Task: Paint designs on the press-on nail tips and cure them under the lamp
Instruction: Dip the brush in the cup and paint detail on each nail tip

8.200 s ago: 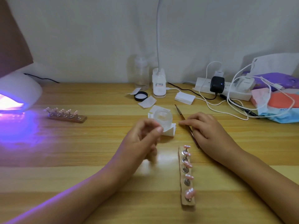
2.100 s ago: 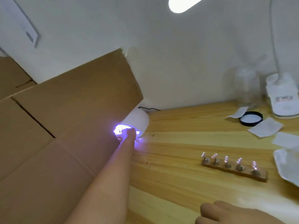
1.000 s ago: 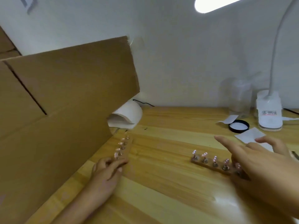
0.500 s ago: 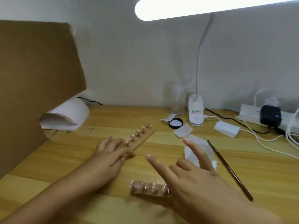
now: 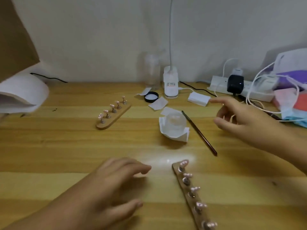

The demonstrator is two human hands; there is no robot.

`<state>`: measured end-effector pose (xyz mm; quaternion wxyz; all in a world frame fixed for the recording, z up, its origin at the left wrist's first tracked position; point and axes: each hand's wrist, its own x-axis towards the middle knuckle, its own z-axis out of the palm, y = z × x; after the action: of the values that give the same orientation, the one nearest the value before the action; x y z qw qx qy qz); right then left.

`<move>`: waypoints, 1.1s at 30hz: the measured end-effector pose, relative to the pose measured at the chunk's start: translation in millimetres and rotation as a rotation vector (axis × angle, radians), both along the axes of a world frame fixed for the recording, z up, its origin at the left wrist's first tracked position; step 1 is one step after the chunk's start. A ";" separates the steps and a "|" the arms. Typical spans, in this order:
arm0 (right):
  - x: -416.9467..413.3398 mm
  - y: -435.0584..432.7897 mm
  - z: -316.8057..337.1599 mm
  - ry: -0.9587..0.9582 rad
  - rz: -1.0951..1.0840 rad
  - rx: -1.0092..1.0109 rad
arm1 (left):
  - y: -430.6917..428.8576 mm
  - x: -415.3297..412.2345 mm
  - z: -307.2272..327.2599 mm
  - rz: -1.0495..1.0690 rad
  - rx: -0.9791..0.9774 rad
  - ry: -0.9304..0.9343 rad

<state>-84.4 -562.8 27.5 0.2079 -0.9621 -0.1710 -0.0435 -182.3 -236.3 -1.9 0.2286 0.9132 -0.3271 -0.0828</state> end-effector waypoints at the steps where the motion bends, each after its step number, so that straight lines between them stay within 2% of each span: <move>1: 4.2 7.0 -5.9 0.044 -0.029 -0.043 | -9.1 5.6 6.0 0.038 -0.053 0.017; 4: 7.8 28.7 -21.6 0.089 -0.021 -0.175 | -33.2 23.4 2.5 0.025 -0.130 0.053; 7: 10.7 34.0 -29.6 0.067 0.033 -0.212 | -53.8 36.0 -7.0 -0.018 -0.223 0.119; 11: 9.0 22.5 -17.9 -0.011 -0.020 -0.271 | -62.4 42.8 -6.9 -0.085 -0.192 0.122; 14: 11.0 0.4 -0.1 -0.145 -0.003 -0.052 | -48.4 40.2 -6.7 -0.143 -0.102 0.019; 17: 12.1 -21.2 19.0 -0.386 0.016 0.189 | -37.1 22.7 -14.1 0.059 -0.042 0.054; 19: 13.2 -31.2 26.0 -0.506 0.011 0.276 | -37.2 5.6 -19.8 0.146 -0.150 0.203; 20: 12.7 -34.4 27.8 -0.540 0.010 0.346 | -39.2 -1.9 -21.1 0.119 -0.140 0.266; 21: 11.7 -36.8 28.3 -0.551 0.016 0.442 | -40.5 -9.1 -16.6 0.056 -0.167 0.411; 23: 9.8 -33.5 25.9 -0.531 0.029 0.656 | -40.5 -12.5 -9.2 -0.018 -0.302 0.619; 25: 8.3 -20.4 19.6 -0.402 0.000 0.958 | -42.5 -2.7 -1.2 0.037 -0.411 0.534; 26: 7.5 -12.9 15.8 -0.271 -0.035 1.187 | -51.9 6.3 -0.9 0.068 -0.435 0.439; 29: 6.8 1.7 0.1 0.260 -0.161 1.816 | -80.9 27.5 -1.9 0.067 -0.393 0.268; 31: 5.2 5.6 -10.7 0.518 -0.182 2.067 | -97.7 35.5 -4.2 0.043 -0.395 0.245; 33: 6.4 5.2 -20.4 0.603 -0.168 2.183 | -104.9 39.6 -8.6 0.022 -0.399 0.252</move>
<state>-78.1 -557.6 7.1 0.9645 -0.2466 0.0804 0.0501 -142.7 -341.2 -10.5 0.4444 0.8358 -0.2961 -0.1272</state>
